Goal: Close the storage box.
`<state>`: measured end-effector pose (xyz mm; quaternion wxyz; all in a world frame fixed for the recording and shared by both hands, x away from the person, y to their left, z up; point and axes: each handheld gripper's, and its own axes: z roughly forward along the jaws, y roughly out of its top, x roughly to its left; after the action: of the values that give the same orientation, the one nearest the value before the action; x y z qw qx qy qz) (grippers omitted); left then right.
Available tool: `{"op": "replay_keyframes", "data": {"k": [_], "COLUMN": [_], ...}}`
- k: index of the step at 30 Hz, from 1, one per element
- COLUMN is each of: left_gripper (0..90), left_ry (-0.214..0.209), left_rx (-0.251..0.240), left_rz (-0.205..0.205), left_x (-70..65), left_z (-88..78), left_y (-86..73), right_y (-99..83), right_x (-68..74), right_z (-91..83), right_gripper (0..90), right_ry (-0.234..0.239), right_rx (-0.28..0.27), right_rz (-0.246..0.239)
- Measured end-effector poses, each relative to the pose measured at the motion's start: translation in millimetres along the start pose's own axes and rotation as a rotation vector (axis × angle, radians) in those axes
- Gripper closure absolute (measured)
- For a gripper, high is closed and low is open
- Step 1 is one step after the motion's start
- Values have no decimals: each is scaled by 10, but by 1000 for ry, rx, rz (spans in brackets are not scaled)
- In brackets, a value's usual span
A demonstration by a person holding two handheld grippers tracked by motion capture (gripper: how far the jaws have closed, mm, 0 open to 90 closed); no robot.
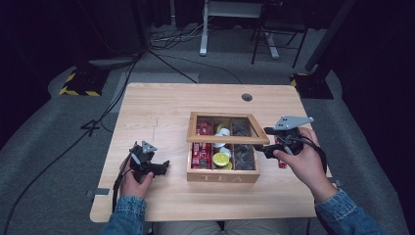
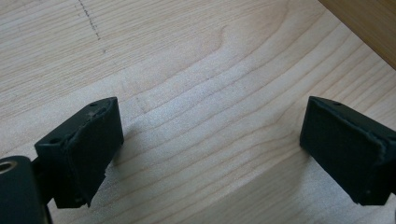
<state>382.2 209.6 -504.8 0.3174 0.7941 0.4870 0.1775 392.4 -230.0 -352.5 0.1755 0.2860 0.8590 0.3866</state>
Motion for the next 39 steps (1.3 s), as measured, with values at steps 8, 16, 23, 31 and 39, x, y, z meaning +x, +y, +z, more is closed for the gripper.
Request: {"op": "replay_keyframes", "data": {"k": [8, 16, 23, 31, 39], "left_gripper": [64, 64, 64, 64, 61], "left_ry": [0, 0, 0, 0, 0], "left_rx": [0, 0, 0, 0, 0], "left_rz": [0, -1, 0, 0, 1], "left_x": [0, 0, 0, 0, 0], "left_z": [0, 0, 0, 0, 4], "left_y": [0, 0, 0, 0, 3], "right_y": [-112, -196, -258, -351, -437], "right_x": [74, 121, 143, 174, 199], "right_z": [58, 70, 100, 152, 211], "right_gripper": [262, 253, 256, 258, 268], "right_ry": [10, 21, 32, 52, 94], "right_rx": [38, 63, 78, 102, 150], "right_rz": [-21, -23, -16, -4, 7]}}
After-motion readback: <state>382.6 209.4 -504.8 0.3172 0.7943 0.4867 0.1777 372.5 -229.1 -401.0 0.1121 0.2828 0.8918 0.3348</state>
